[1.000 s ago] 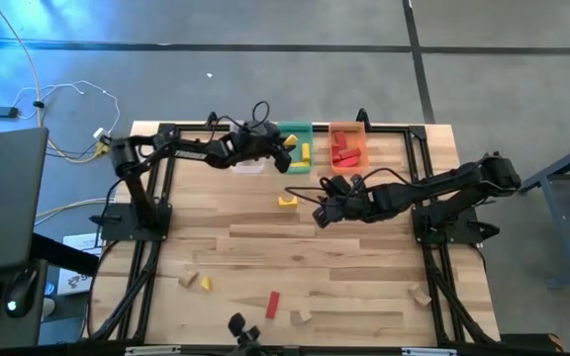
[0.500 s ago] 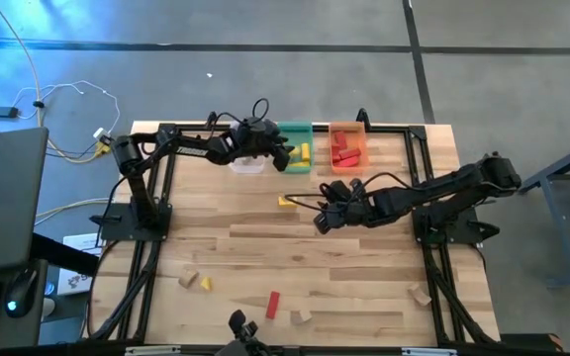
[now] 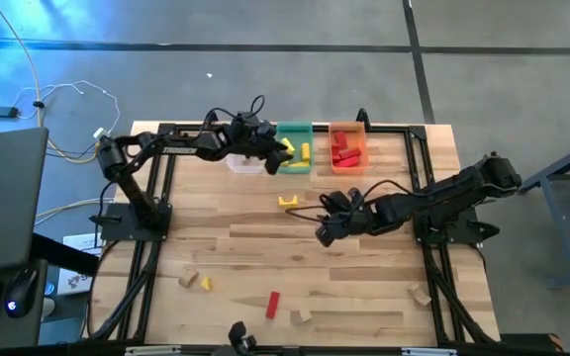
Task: Sort & place blocks by color
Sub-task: Put the brown block into the white transparent bin
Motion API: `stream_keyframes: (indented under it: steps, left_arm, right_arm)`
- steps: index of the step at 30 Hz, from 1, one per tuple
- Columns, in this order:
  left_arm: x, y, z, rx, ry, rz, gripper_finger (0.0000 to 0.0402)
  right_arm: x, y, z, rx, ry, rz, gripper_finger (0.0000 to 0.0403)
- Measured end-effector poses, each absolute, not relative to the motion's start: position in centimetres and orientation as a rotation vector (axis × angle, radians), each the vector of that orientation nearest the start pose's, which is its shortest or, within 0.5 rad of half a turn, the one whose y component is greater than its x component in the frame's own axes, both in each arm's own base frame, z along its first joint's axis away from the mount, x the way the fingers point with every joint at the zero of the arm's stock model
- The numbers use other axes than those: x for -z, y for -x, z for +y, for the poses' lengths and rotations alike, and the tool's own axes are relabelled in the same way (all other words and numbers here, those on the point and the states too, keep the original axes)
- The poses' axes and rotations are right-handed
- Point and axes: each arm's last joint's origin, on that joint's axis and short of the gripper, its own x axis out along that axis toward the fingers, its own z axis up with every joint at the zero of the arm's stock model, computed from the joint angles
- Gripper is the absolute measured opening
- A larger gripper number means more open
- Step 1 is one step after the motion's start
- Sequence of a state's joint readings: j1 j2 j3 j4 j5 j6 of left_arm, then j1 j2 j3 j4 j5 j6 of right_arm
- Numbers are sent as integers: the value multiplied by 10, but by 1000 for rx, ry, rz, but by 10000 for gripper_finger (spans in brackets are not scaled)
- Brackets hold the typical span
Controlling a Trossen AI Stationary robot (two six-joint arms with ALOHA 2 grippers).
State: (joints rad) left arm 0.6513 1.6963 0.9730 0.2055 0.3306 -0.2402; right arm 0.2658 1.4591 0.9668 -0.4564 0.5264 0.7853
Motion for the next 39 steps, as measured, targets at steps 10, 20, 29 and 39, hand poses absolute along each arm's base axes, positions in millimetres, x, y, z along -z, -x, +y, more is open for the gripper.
stream_keyframes:
  steps: [10, 20, 29, 39]
  left_arm:
    - [-232, -278, 164, -273, 394, 587, 227]
    - [-234, -288, 126, -167, 346, 662, 227]
    - [-233, -296, 106, -143, 309, 684, 227]
    - [-233, -297, 101, -126, 304, 686, 227]
  right_arm:
    - [-220, -264, 92, 516, -549, 865, 138]
    - [-212, -235, 126, 561, -795, 1071, 138]
    - [-208, -206, 147, 672, -893, 1269, 138]
    - [-207, -178, 167, 795, -985, 1441, 138]
